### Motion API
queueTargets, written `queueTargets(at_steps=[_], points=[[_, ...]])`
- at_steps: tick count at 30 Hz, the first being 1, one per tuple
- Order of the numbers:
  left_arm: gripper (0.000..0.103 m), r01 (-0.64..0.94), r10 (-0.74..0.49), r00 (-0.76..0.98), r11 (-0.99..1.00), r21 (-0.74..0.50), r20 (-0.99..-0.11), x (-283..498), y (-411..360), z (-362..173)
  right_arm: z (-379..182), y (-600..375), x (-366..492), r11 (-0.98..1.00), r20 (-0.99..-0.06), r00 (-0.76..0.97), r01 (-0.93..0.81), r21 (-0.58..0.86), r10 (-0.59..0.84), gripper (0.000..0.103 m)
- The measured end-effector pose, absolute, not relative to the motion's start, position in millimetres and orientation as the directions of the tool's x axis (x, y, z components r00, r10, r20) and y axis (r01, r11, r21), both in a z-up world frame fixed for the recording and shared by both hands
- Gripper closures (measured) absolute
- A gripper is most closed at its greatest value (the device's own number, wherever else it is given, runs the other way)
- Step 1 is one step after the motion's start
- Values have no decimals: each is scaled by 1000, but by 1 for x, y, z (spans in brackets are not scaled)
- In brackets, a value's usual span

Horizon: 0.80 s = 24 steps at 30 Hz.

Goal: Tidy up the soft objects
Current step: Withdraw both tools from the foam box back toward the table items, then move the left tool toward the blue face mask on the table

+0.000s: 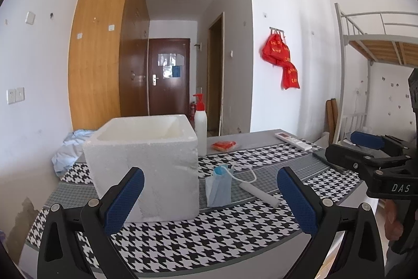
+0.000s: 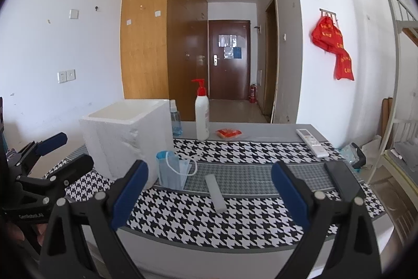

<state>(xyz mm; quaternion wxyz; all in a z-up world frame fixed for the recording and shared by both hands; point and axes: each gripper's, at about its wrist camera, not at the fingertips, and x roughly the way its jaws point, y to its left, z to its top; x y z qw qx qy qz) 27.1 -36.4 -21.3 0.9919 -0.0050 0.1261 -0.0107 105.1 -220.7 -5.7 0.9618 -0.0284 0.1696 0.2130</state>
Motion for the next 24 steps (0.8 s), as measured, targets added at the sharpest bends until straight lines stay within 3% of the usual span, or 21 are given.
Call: queueTargets(at_steps=[6, 24], points=[[1, 38, -41, 960, 999, -19, -276, 30, -43, -30, -19, -226, 109, 916, -364, 850, -399, 27, 381, 1], [1, 76, -84, 940, 996, -38, -331, 44, -51, -46, -37, -235, 120, 931, -418, 841, -363, 37, 345, 1]])
